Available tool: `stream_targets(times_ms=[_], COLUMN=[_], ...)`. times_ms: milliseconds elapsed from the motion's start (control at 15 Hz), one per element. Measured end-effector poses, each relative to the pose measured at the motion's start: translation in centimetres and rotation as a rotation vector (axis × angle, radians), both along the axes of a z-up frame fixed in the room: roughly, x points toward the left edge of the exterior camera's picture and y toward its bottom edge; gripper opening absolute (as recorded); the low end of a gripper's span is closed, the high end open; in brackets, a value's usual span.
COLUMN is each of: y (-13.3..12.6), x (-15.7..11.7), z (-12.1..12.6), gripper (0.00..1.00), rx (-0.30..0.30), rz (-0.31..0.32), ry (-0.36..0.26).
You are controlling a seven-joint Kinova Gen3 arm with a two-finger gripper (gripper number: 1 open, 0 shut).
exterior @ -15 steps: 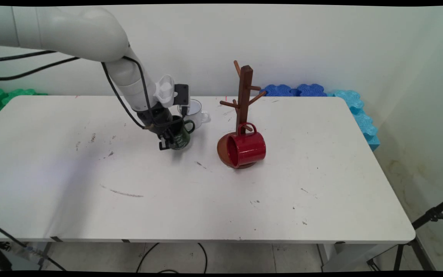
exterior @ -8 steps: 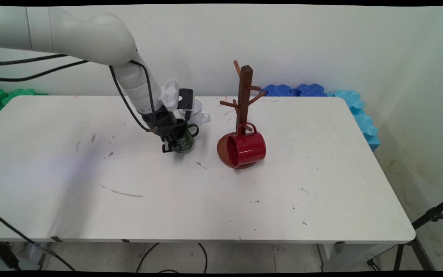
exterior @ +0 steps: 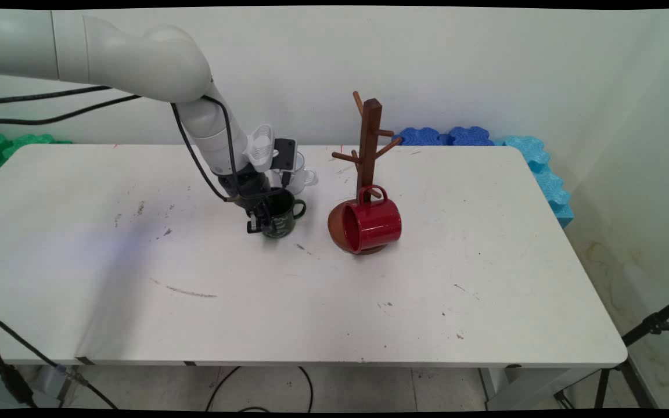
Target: Place the picked object on the table
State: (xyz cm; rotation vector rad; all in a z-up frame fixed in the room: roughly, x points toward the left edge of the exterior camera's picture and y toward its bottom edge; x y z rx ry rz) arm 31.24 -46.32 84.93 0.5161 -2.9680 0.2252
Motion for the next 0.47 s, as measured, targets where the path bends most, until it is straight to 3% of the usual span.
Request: stream_targets(times_ms=[467], y=[0.15], x=[-0.31], z=[-0.32], gripper=[1.00], rx=[0.009], rz=[-0.002], ry=[0.026])
